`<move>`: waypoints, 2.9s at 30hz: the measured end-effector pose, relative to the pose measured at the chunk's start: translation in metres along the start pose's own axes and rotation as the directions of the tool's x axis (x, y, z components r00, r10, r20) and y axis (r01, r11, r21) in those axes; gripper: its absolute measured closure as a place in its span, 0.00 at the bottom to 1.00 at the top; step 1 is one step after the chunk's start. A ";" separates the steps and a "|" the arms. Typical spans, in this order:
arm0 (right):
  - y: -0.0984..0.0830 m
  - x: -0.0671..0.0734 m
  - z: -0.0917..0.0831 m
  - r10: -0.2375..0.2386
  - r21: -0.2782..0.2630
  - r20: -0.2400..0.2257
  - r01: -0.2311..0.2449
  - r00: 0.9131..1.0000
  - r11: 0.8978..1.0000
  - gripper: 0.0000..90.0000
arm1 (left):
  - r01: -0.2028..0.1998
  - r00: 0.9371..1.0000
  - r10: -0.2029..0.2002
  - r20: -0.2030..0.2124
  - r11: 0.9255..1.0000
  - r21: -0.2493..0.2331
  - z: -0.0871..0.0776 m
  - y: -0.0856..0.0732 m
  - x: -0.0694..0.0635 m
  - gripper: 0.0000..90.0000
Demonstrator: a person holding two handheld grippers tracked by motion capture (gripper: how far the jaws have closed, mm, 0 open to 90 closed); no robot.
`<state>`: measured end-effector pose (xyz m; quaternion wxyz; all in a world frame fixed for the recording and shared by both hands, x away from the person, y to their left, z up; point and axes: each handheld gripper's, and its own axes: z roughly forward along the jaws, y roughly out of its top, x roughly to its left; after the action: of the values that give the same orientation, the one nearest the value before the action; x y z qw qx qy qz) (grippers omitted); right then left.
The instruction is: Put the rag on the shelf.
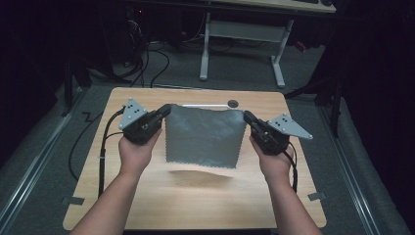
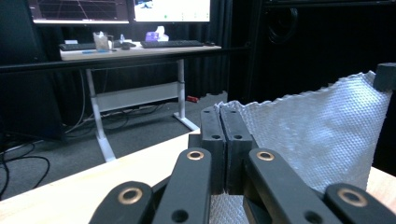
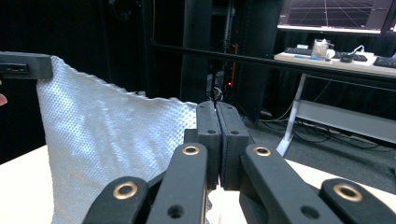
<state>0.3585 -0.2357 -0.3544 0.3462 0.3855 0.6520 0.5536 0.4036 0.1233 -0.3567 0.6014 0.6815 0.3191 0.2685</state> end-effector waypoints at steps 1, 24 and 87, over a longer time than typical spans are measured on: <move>0.000 -0.002 0.002 0.005 0.003 0.003 -0.005 1.000 1.000 1.00 | 0.005 1.000 -0.005 -0.004 1.000 -0.002 0.001 0.000 0.002 1.00; 0.010 -0.033 0.085 -0.007 0.077 0.064 0.002 0.998 0.997 1.00 | -0.020 0.994 0.033 -0.106 0.992 0.121 0.075 0.002 0.050 1.00; -0.096 -0.056 0.117 0.145 0.301 0.049 -0.153 0.988 0.941 0.85 | 0.227 0.971 -0.238 -0.008 0.918 0.325 0.099 -0.108 0.066 0.72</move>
<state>0.4756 -0.2405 -0.4650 0.2482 0.4894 0.6938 0.4664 0.5088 0.1175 -0.4780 0.5141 0.7323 0.4278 0.1282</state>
